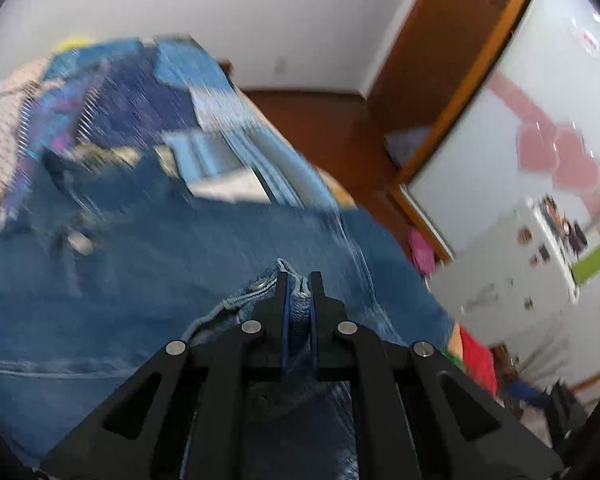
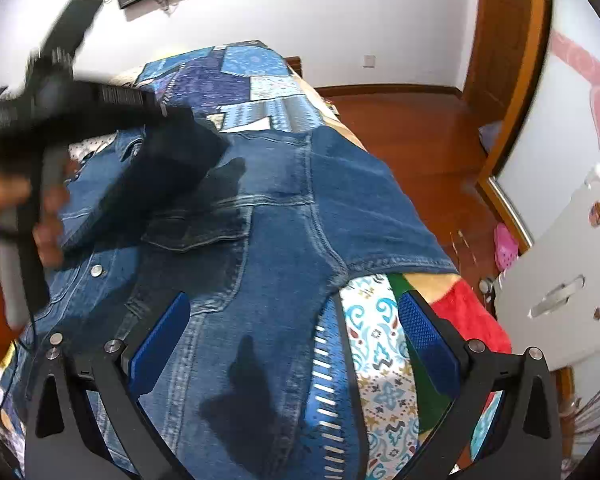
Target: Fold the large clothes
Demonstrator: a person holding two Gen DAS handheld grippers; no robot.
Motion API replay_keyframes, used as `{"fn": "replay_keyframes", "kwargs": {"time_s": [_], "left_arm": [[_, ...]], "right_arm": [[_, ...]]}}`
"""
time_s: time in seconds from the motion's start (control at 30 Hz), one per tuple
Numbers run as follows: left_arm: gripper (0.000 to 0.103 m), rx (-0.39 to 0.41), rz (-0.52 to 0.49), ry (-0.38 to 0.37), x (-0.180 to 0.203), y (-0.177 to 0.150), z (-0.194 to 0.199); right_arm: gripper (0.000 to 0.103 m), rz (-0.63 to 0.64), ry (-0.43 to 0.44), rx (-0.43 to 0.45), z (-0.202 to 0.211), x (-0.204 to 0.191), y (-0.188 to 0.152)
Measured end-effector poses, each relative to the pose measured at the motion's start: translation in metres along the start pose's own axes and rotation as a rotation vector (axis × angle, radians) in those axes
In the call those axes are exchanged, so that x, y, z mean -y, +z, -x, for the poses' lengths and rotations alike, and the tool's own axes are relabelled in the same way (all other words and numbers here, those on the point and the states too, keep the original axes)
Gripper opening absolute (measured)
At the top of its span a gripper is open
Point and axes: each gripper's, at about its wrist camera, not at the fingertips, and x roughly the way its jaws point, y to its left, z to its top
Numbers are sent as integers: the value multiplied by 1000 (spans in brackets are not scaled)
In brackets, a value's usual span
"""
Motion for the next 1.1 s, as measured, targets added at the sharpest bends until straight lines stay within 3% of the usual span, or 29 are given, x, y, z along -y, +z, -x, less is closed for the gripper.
{"fn": "replay_keyframes", "kwargs": {"time_s": [0.2,0.27,0.33,0.37,0.43,0.47,0.5,0.57,0.63,0.77,0.93,1.1], "left_arm": [[8,-148,-64,-26,24,-23,-27],[10,-157,-99,-8,34,-25,-24],[10,-157,-112,-54,41,-22,-13],[14,-156,-108,-67,42,-21,-11],[31,-132,-97,-84,44,-16,6],[44,-120,-96,-79,43,-13,11],[50,-88,-102,-64,41,-10,23],[51,-43,-122,-19,37,-7,39],[53,-8,-158,53,30,-8,57],[68,56,-205,219,-7,-26,91],[71,28,-183,355,-67,-62,111],[71,-47,-3,422,-142,-100,118]], "right_arm": [[103,-83,4,-28,-6,23,-3],[103,-110,24,-28,-5,30,-1],[103,-120,26,-20,-3,34,2],[103,-121,23,-16,-2,36,4],[103,-118,9,-10,-1,40,8],[103,-113,3,-7,-1,43,11],[103,-110,1,-3,0,46,14],[103,-108,3,1,0,50,18],[103,-120,11,-1,-4,60,25],[103,-158,1,-24,-15,77,32],[103,-263,38,-106,-41,111,31],[103,-447,143,-205,-74,141,23]]}}
